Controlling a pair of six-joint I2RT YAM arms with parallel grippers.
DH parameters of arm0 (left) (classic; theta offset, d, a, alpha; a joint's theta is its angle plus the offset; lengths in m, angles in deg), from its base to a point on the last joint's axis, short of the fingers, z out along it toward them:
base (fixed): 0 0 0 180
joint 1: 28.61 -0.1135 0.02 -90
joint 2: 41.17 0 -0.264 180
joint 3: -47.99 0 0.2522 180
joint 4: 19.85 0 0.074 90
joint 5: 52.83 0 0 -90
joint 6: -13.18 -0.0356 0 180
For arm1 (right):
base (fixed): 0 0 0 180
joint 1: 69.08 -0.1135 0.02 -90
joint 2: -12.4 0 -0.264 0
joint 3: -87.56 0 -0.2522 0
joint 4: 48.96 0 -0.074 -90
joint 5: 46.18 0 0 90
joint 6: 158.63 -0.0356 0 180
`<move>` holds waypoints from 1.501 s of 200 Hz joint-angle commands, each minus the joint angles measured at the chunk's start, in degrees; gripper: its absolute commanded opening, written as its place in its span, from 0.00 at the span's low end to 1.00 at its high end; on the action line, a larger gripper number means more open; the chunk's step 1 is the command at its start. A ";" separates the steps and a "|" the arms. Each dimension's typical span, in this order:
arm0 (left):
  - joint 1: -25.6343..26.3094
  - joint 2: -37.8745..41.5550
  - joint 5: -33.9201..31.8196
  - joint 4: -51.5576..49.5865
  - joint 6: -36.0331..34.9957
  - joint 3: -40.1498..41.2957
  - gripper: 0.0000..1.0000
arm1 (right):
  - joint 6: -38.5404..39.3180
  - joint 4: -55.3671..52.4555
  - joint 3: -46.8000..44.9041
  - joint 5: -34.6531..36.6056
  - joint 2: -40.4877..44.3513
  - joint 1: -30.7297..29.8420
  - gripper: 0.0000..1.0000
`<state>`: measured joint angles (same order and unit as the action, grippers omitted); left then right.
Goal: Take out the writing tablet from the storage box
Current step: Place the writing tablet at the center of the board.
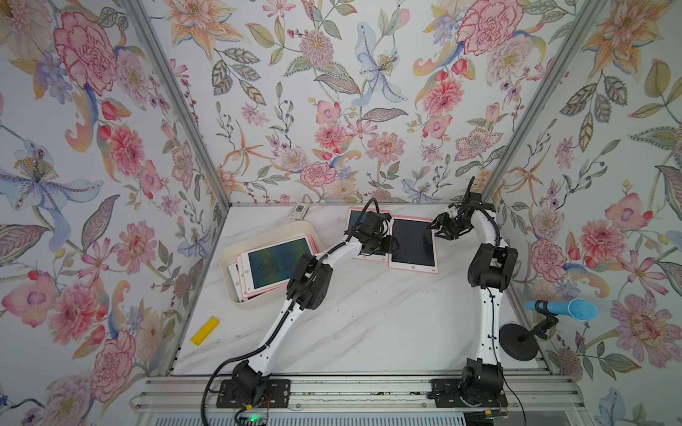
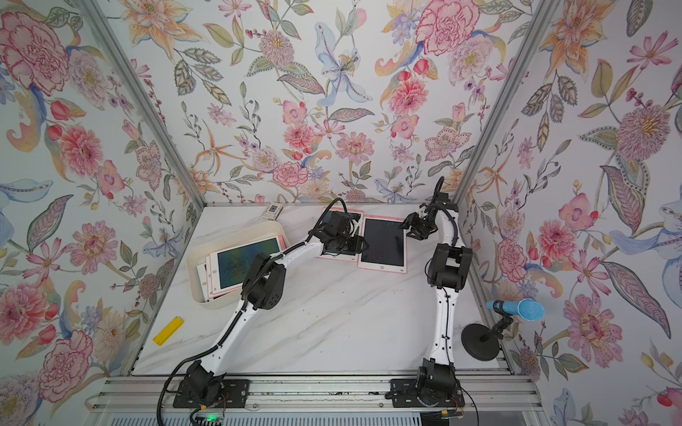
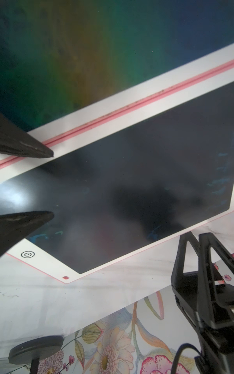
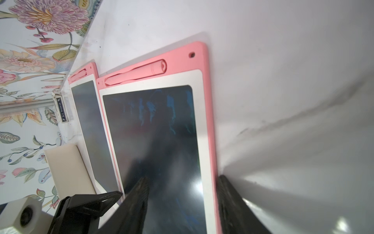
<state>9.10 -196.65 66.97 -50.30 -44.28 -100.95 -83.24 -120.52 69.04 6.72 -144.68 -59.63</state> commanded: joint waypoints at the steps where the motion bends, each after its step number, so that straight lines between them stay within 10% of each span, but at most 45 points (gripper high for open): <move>1: 0.78 -4.51 0.54 -3.50 1.37 -3.12 0.47 | -2.08 0.61 -2.04 3.26 -5.77 -1.38 0.57; 159: -2.45 -12.12 2.53 8.05 6.49 -6.86 0.52 | -8.20 16.58 -13.10 4.40 1.48 -0.77 0.69; 250: -1.69 5.93 -1.44 16.17 0.33 9.56 0.52 | -10.18 49.24 -65.48 9.01 42.18 1.57 0.73; 300: -1.22 27.42 -4.08 24.37 -0.50 36.97 0.52 | -14.00 48.61 -87.09 11.41 59.87 -5.83 0.70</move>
<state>7.77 -180.30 65.16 -31.24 -43.41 -73.47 -94.60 -72.92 -11.09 16.40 -89.18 -60.65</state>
